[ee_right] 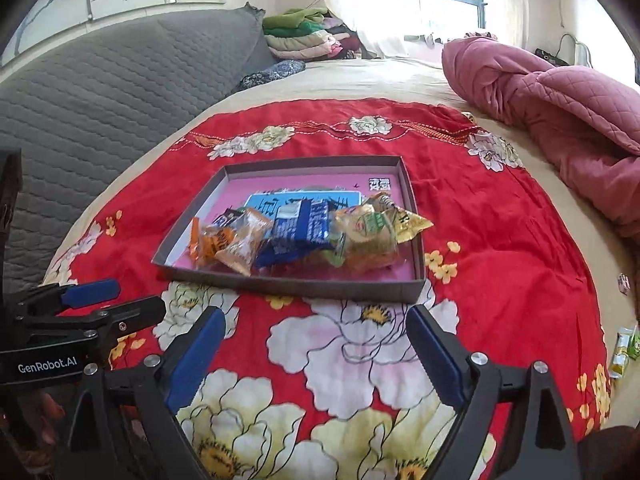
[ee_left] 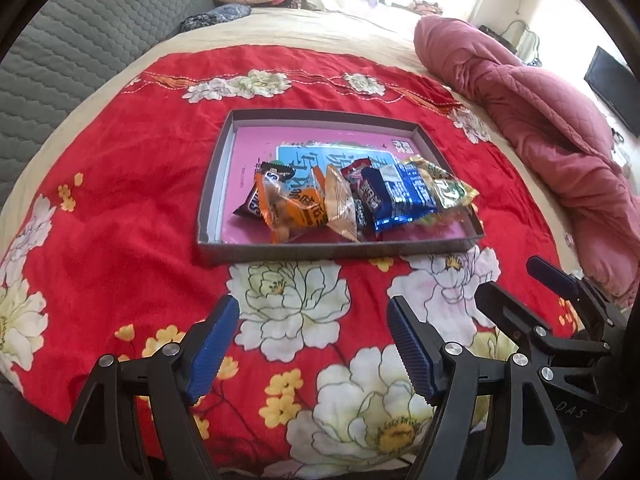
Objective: Organize snacks
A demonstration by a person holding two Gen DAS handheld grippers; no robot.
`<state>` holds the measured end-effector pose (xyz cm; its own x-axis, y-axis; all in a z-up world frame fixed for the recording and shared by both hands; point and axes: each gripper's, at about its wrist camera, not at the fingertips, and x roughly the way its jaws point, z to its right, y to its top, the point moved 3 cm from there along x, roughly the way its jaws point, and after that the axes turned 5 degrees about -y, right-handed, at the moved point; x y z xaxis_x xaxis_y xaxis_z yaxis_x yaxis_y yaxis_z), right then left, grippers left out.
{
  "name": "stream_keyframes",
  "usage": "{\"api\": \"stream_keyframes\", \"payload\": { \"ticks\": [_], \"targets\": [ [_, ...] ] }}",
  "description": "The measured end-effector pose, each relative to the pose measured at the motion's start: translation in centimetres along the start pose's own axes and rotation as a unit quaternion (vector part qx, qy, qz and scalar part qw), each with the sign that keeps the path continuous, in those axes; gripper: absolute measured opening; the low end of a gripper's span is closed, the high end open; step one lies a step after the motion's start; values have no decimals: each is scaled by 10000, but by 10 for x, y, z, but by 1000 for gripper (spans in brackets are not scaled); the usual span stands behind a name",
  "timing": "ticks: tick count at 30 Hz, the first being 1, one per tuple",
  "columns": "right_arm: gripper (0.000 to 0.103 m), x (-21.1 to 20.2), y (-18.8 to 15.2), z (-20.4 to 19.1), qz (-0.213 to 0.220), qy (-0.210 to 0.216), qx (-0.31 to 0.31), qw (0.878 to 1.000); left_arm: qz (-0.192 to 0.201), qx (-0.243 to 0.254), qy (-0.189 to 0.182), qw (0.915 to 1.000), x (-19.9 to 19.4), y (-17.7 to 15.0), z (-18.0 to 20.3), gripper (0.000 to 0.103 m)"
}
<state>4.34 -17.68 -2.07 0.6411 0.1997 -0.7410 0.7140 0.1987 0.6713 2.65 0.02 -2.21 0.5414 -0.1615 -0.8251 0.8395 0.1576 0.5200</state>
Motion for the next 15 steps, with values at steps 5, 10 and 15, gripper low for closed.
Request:
{"api": "stream_keyframes", "payload": {
  "ticks": [5,10,15],
  "targets": [
    [92,-6,-8,-5,-75,-35,-29,10000,-16,36,52,10000,-5,-6,-3,77],
    [92,-9,-17,-4,-238,-93,14,9997,19,-8,97,10000,-10,-6,-7,77],
    [92,-16,-20,-4,-180,-166,-6,9997,55,-41,116,9999,-14,-6,-12,77]
  ]
}}
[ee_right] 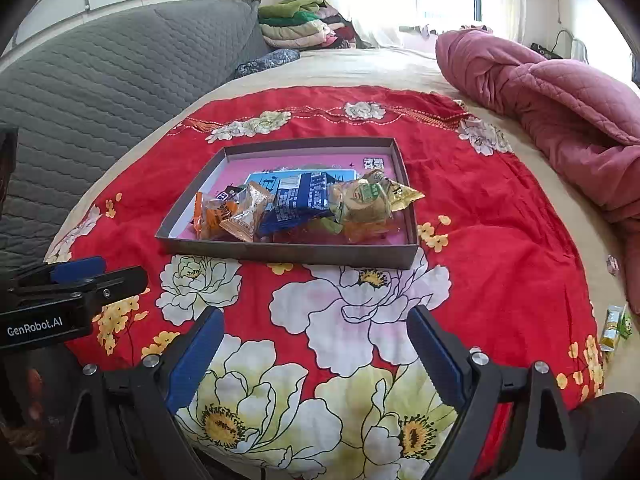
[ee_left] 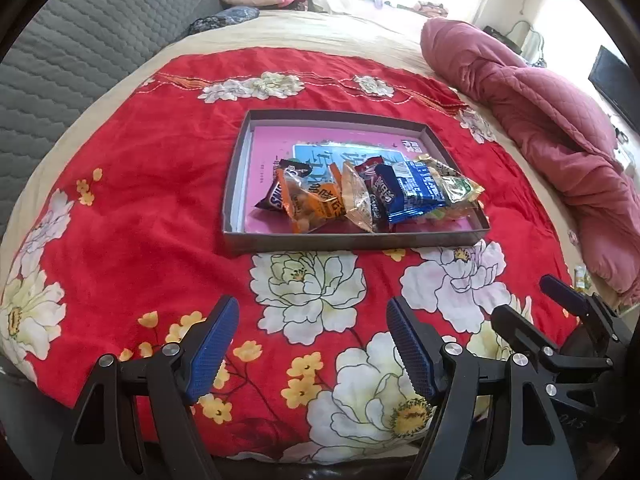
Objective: Organize snacks
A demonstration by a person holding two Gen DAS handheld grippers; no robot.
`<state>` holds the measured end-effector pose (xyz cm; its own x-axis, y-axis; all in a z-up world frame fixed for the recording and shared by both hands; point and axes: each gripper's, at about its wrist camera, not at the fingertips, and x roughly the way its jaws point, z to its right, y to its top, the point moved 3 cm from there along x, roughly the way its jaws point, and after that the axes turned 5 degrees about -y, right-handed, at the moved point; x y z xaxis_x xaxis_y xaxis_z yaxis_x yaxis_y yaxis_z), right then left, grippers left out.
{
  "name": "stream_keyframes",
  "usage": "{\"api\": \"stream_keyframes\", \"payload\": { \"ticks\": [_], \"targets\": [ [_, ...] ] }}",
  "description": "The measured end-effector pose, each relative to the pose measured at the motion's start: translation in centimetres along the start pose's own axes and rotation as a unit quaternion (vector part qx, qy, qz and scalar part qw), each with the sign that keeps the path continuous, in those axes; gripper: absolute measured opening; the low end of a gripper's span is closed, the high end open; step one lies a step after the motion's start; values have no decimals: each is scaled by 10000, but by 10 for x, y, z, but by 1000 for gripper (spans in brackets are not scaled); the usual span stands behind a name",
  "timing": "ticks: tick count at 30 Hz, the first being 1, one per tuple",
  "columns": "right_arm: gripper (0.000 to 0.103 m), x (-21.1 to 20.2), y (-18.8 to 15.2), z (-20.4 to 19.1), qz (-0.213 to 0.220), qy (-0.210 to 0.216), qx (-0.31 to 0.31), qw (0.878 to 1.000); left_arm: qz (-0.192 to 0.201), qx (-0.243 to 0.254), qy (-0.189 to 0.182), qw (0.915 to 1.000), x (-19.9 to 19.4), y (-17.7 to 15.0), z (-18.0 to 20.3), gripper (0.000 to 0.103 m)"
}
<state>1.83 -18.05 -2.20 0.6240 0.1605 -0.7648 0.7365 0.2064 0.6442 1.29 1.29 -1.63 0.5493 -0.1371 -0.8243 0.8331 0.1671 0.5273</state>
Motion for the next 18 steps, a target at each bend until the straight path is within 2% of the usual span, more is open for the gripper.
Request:
{"api": "stream_keyframes", "payload": {
  "ticks": [18],
  "targets": [
    [93,0,4,2,85,-81,-3,9999,-90,68,104,9999,6,-2,0,77]
  ]
}}
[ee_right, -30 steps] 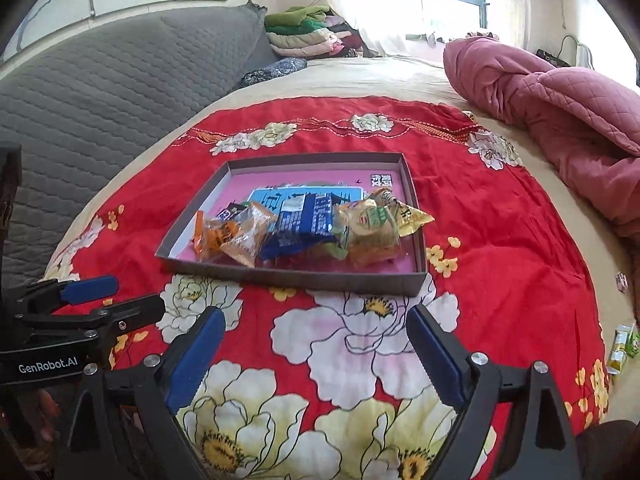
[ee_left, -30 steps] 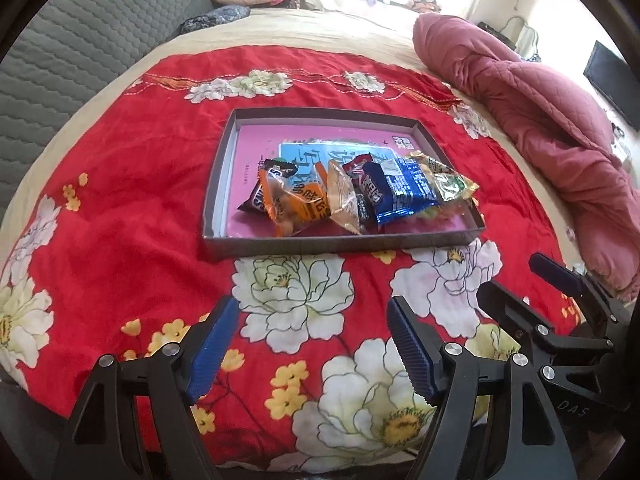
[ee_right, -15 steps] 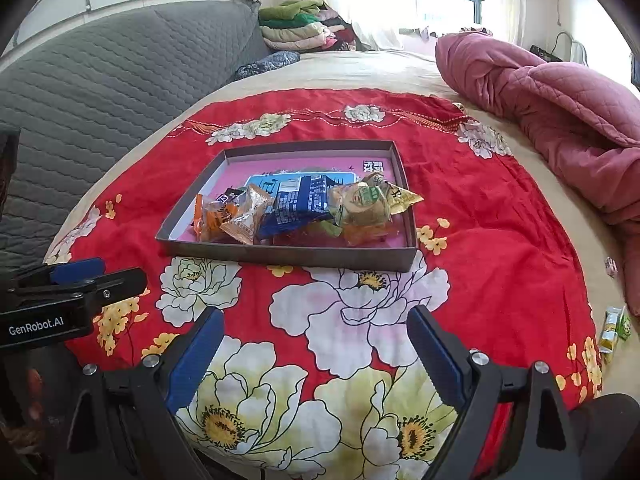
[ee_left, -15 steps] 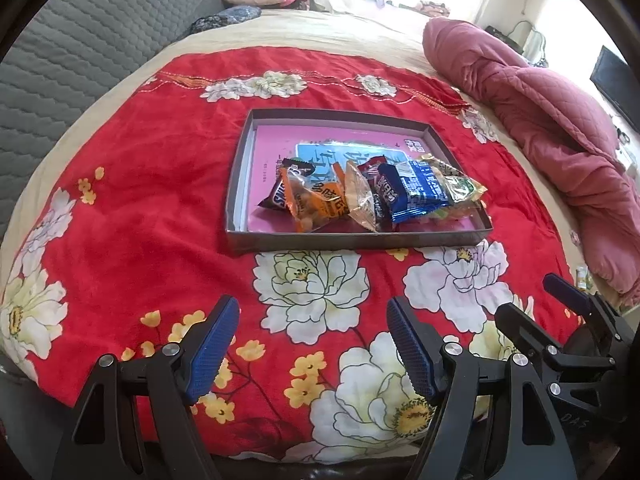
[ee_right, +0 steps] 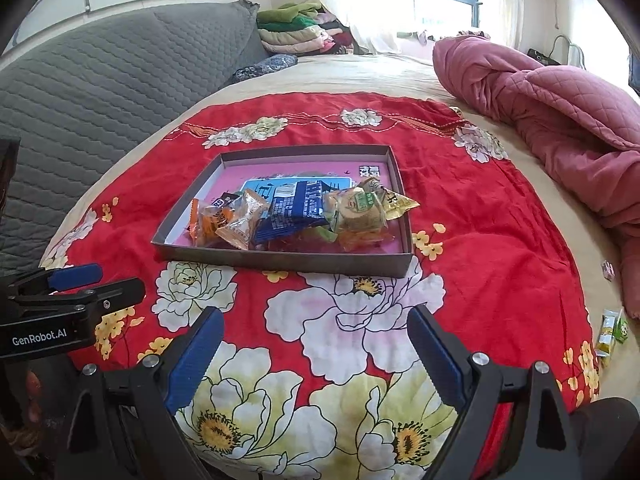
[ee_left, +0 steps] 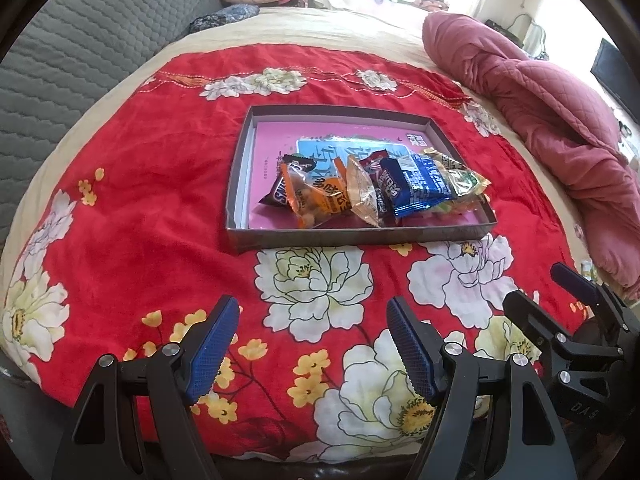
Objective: Organize snacks
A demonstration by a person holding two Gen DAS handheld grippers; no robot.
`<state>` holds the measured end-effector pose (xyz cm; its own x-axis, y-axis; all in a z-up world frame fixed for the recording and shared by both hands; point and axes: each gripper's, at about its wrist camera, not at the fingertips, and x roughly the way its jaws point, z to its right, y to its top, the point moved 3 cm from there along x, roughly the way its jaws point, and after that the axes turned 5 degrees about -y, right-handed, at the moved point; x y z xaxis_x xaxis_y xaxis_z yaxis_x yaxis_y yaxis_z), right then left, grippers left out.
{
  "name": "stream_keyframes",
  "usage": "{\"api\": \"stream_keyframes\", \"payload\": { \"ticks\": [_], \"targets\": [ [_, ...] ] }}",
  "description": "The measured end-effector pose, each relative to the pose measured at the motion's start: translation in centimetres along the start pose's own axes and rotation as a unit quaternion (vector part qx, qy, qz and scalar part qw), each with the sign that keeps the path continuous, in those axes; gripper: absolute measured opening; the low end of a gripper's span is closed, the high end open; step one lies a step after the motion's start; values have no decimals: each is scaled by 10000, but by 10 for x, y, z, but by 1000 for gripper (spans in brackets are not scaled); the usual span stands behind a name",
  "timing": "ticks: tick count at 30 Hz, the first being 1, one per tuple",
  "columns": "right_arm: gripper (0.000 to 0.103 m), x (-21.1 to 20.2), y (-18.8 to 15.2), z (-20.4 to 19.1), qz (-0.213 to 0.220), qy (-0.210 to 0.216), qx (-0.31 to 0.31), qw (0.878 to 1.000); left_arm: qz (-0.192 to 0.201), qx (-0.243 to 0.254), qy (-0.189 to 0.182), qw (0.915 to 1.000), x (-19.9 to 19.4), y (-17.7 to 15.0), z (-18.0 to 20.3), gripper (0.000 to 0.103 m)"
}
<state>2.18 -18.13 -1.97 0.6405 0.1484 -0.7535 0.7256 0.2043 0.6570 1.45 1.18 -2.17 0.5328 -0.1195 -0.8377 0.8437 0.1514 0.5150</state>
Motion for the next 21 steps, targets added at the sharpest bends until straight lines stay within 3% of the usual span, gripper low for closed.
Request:
{"api": "stream_keyframes", "payload": {
  "ticks": [21],
  "targets": [
    [93,6,-2,3,-55,-37,46,10000,-116,81,149,9998,7,-1,3,77]
  ]
}}
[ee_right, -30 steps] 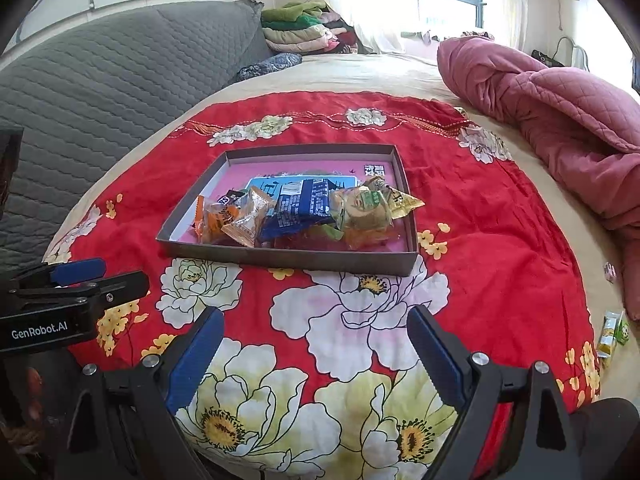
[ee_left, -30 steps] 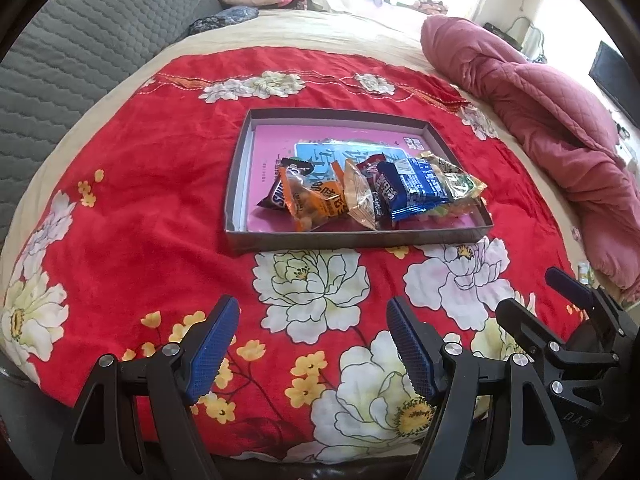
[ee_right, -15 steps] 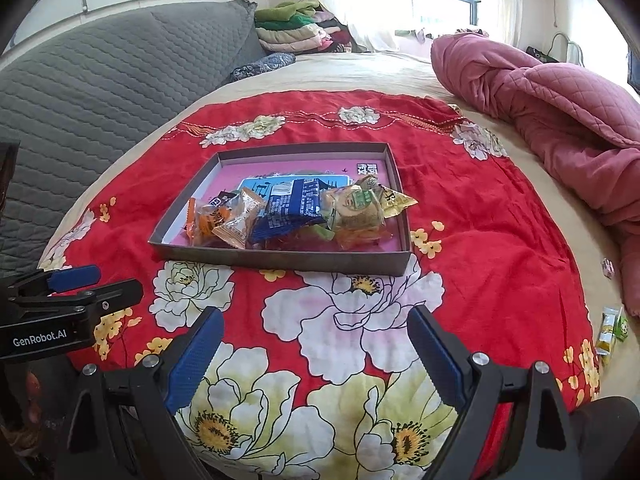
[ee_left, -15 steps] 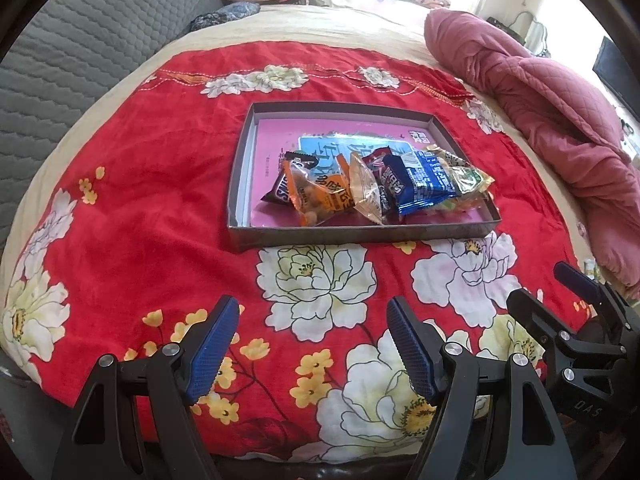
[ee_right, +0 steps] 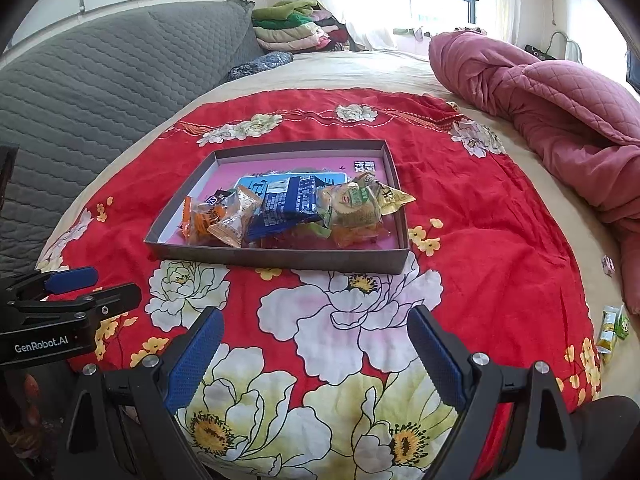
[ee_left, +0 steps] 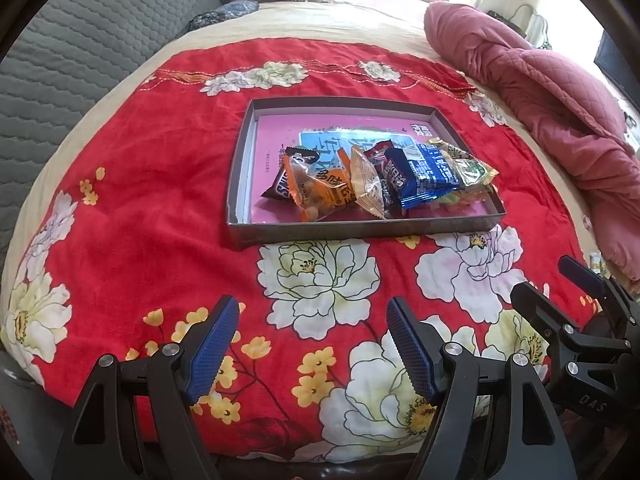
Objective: Organize snacks
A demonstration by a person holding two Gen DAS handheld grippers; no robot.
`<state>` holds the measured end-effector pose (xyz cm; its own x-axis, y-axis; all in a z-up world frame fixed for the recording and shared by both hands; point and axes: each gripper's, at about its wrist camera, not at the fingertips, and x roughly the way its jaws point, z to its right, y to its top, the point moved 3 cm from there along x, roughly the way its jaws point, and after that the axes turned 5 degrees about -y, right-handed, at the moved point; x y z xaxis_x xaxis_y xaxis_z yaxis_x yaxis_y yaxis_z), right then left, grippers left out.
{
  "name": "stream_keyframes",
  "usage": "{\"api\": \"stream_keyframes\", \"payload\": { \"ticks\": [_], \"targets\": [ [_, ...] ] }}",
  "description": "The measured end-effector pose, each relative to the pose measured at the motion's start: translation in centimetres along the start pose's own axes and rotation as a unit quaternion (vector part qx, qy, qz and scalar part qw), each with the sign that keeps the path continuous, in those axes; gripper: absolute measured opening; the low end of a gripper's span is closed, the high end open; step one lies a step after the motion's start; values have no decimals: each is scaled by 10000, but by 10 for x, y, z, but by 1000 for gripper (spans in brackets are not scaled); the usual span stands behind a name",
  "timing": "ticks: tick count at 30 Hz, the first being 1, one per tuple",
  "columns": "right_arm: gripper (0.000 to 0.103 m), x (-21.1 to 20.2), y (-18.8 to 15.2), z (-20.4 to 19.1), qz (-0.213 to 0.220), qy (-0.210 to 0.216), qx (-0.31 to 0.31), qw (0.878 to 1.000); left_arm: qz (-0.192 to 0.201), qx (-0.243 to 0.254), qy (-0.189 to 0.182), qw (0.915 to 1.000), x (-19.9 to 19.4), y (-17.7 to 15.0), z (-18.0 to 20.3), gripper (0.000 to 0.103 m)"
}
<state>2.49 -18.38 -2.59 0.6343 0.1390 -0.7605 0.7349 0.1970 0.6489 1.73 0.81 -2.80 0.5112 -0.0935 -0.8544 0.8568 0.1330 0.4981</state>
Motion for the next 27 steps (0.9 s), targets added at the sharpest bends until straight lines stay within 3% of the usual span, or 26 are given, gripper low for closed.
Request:
{"api": "stream_keyframes", "payload": {
  "ticks": [27],
  "targets": [
    [93,1,2,5,33,-65,61,10000,-117,-56,225,9997,8,-3,-4,77]
  ]
}}
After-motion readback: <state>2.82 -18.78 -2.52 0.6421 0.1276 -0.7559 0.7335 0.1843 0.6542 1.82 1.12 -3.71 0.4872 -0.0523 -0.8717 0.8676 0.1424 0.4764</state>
